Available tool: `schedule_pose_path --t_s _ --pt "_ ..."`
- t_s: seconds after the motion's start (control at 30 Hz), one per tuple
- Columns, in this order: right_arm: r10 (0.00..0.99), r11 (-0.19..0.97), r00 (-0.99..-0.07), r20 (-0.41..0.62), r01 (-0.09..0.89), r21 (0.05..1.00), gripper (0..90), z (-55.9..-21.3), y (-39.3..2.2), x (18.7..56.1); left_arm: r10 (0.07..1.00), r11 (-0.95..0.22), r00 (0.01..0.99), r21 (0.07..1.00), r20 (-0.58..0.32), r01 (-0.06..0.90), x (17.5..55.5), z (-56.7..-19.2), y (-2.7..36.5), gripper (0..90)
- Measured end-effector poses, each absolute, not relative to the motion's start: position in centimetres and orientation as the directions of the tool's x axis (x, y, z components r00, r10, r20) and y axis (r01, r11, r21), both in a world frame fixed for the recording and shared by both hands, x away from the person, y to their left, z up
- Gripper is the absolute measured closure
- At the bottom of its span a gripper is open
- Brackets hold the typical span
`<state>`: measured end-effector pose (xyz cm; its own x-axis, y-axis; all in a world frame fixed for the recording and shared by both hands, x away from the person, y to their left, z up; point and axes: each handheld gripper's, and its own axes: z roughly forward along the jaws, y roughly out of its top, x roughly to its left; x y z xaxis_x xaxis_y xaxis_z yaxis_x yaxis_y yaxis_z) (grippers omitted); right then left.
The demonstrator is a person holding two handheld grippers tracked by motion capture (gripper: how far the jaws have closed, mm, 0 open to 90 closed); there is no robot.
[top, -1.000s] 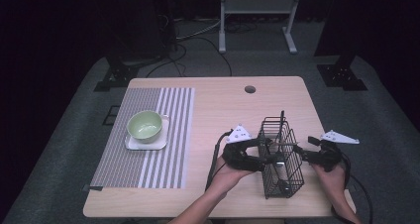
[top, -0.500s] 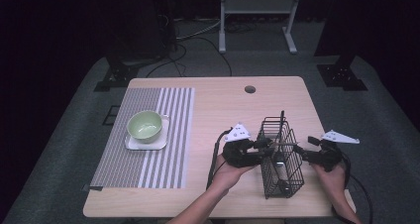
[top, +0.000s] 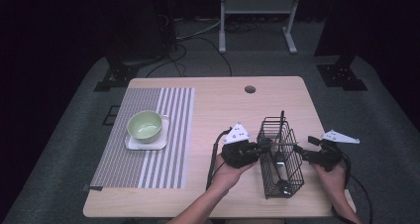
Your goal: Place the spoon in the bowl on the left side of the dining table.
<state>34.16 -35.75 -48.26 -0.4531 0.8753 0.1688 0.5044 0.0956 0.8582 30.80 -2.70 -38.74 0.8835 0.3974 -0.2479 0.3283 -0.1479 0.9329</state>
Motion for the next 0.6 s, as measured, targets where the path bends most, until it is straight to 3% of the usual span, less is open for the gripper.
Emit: schedule_pose_path --t_s 0.37,0.6 --pt "0.874 0.093 -0.454 0.173 0.505 0.858 17.5 -48.3 -35.8 34.2 0.351 -0.087 0.890 0.937 -0.290 0.340 30.1 -37.8 -2.8 89.0" --pt "0.874 0.090 -0.454 0.176 0.506 0.858 17.6 -48.3 -35.8 34.2 0.353 -0.085 0.896 0.944 -0.271 0.319 29.7 -37.2 -2.8 89.2"
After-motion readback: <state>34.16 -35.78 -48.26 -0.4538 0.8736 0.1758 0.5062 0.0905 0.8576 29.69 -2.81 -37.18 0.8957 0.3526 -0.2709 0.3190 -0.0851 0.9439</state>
